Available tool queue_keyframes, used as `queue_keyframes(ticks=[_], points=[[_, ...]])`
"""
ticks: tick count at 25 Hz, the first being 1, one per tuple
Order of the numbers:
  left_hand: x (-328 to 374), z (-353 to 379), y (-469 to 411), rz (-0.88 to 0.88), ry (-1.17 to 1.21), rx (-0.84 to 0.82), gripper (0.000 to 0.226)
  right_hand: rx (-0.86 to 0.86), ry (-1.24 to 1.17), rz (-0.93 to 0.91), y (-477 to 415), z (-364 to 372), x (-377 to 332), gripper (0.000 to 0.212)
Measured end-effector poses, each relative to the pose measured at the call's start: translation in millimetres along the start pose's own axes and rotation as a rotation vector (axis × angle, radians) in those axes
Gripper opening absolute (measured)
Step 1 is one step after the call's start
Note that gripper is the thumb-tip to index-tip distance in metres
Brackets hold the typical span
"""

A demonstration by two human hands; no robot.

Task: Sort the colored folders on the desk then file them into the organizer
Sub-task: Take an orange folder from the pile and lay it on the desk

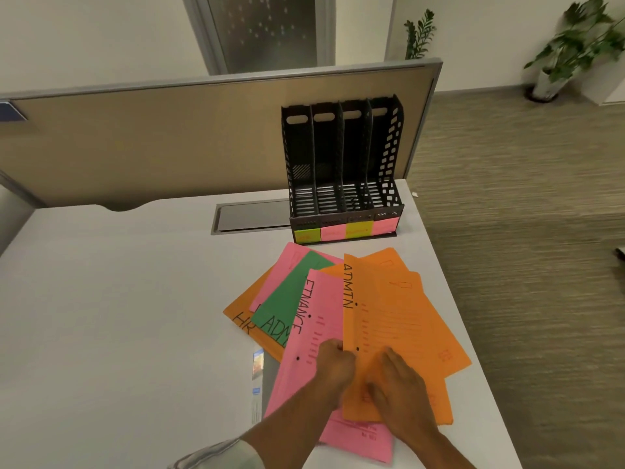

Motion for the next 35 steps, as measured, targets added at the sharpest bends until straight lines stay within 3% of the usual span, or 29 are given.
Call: queue_keyframes(ticks=[6, 14, 17, 20, 25, 35], points=[[22.1, -48.7, -2.9, 0.061, 0.061, -0.041, 0.020, 0.107, -0.136, 0.088, -3.3, -35.8, -24.5, 0.065], [47.4, -209.9, -17.3, 0.120, 0.168, -0.084, 0.025, 0.236, -0.259, 0.278, -9.7, -39.1, -112.9, 0.073], [37.8, -284.1, -28.2, 0.096, 0.158, -0.030, 0.028, 0.185, -0.369, 0.300, -12.3, -29.4, -165.2, 0.079], [21.3, -356.3, -39.4, 0.072, 0.139, 0.043, 0.026, 0.097, -0.484, 0.219, -19.7, -10.9, -238.1, 0.065], [1.0, -459.2, -62.0, 0.044, 0.161, 0.135, 0.029, 0.008, -0.558, 0.238, -34.5, 23.4, -338.6, 0.049], [-18.9, -644.5, -147.2, 0.046, 0.139, 0.366, 0.025, -0.183, -0.554, 0.242, -93.9, 101.1, -512.6, 0.034]])
Point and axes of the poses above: each hand's wrist, its own y-axis away from the middle knuckle, its own z-axis out of the palm, x = y × z, the point moved 10 cm from there along -y, towards the middle knuckle, and after that the axes turned 13 degrees about z, right-handed, at the moved point
